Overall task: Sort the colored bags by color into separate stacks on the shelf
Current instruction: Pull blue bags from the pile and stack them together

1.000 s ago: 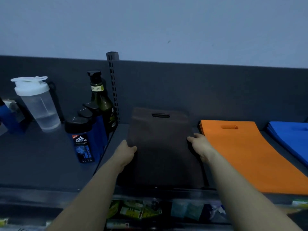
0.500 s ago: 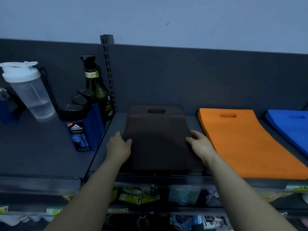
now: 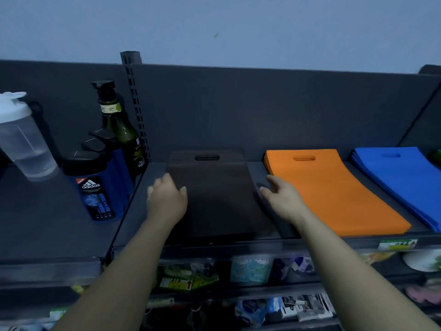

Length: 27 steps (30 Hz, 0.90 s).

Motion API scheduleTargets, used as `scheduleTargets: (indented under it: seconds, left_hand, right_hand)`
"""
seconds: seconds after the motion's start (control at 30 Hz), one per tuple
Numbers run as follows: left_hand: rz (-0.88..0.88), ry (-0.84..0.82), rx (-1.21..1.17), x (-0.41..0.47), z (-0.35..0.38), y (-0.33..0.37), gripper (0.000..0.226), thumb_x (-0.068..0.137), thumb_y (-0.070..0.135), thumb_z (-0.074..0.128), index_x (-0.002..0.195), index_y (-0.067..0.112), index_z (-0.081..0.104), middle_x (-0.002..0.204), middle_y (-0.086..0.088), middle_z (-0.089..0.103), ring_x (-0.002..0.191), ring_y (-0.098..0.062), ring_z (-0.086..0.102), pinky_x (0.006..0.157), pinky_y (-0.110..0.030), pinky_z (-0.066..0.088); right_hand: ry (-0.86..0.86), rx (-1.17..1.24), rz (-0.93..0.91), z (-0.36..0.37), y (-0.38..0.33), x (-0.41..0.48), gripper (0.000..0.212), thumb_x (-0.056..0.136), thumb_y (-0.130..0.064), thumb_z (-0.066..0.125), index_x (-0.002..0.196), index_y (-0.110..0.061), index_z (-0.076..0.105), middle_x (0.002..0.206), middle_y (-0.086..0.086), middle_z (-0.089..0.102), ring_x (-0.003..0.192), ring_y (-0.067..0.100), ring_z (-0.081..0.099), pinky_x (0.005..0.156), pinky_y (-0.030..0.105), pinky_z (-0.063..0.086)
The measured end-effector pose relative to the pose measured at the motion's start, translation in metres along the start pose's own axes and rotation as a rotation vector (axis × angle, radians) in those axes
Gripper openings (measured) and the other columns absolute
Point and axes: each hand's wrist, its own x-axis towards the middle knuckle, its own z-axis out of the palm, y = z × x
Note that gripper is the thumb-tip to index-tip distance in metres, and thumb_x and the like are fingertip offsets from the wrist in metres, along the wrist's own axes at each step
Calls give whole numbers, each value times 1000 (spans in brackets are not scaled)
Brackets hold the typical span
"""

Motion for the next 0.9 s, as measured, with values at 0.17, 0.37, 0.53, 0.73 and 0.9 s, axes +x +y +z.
scheduleTargets:
  seconds: [0.17,0.37,0.53,0.73,0.9]
  left_hand:
    - [159,-43,-135,-23,15,75,60,97,31,48,147,6,27,147,-13,36,135,-30,32,109,-38,29]
    - [187,-297,-225,-56,63,155,40,98,28,48,132,7,44,126,-7,52,107,-18,52,86,-28,44]
    - [25,-439,-223,-71,113,186,22,95,27,51,80,20,37,77,3,40,63,-9,39,49,-24,33]
    - [-80,-382,-255,-80,141,206,24,93,16,54,75,17,39,75,-2,45,61,-15,43,50,-26,33]
    - [-91,-312,-181,-85,152,217,8,89,16,55,94,10,52,86,-7,56,68,-20,52,53,-28,41]
  right_hand:
    - [146,-157,-4,-63,23,-9,55,98,-29,50,147,-10,34,151,8,37,138,25,36,109,34,32]
    - [216,-250,197,-149,86,-9,55,98,-29,49,145,-4,34,145,16,43,126,33,47,98,41,41]
    - [112,-280,322,-192,141,-3,61,97,-31,49,145,-1,29,146,18,39,130,35,42,99,40,39]
    - [4,-149,342,-207,178,10,61,92,-27,58,143,-2,36,140,16,47,120,32,51,97,40,46]
    - [-34,-101,265,-215,190,17,54,90,-26,62,137,-5,46,131,12,56,113,29,56,93,37,47]
